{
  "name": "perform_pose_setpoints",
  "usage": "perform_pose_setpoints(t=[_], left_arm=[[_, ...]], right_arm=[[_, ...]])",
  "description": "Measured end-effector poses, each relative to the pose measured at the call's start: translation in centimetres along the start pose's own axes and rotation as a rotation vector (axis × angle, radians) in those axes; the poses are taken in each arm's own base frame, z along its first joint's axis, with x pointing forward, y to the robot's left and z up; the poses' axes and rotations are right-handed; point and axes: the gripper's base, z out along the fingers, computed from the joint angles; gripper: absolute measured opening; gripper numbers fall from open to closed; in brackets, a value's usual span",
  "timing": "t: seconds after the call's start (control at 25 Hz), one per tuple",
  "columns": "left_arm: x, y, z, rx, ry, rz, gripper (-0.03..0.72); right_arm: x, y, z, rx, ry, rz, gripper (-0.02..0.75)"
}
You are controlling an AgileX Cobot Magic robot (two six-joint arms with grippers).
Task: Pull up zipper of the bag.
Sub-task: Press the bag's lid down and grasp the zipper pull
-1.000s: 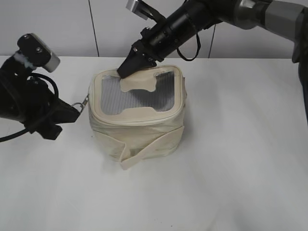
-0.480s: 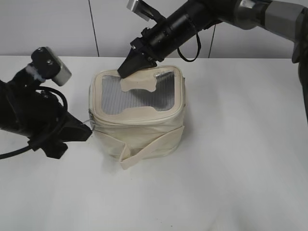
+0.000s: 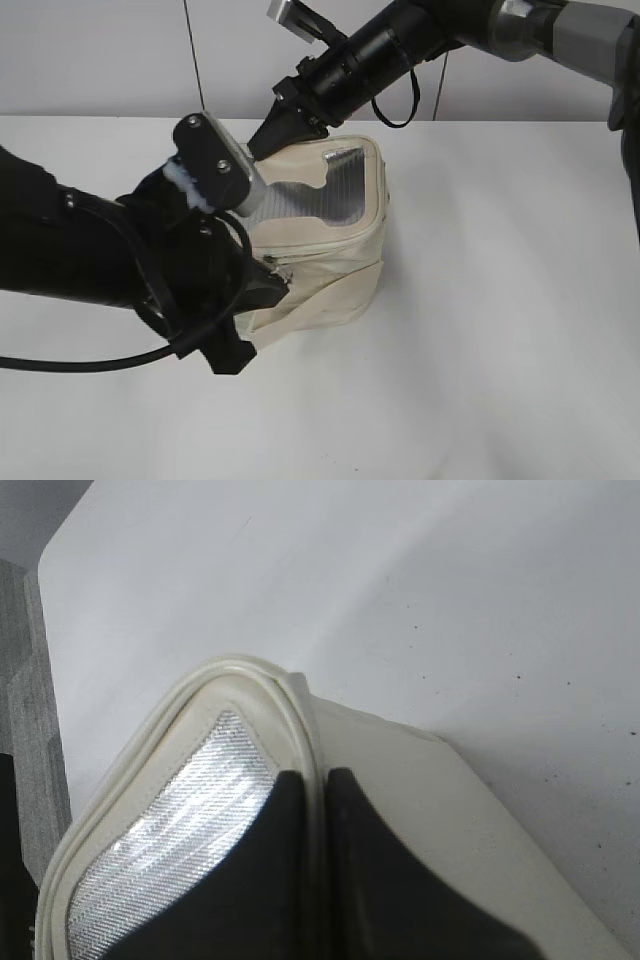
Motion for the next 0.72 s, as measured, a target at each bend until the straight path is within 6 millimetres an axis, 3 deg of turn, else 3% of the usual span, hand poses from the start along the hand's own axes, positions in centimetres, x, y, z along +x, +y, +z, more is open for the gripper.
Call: perform_pose_setpoints(t=[0.24, 0.44, 0.56, 0.64, 0.72], left_arm=[[-1.5, -0.2, 1.6, 0.029, -0.01, -0.019, -0.004], [-1.8, -0.2, 1.7, 0.043, -0.017, -0.046, -0.002], [-1.7, -0.3, 1.6, 0.099, -0.005, -0.105, 0.059], [-1.6, -0.6, 1.1, 0.176, 0.005, -0.136, 0.162], [-1.6, -0.2, 0.0, 0.214, -0.001, -0.179, 0.266]], right_arm=[[0.0, 0.0, 0.0, 0.001, -0.002, 0.002, 0.042], [0.0, -0.1, 0.0, 0.002, -0.002, 0.007, 0.048], [-0.1, -0.4, -0.4, 0.007, -0.022, 0.024, 0.162], [-0.3, -0.8, -1.0, 0.022, -0.042, 0.033, 0.317], [-0.5, -1.4, -2.4, 0.044, -0.064, 0.04, 0.419]])
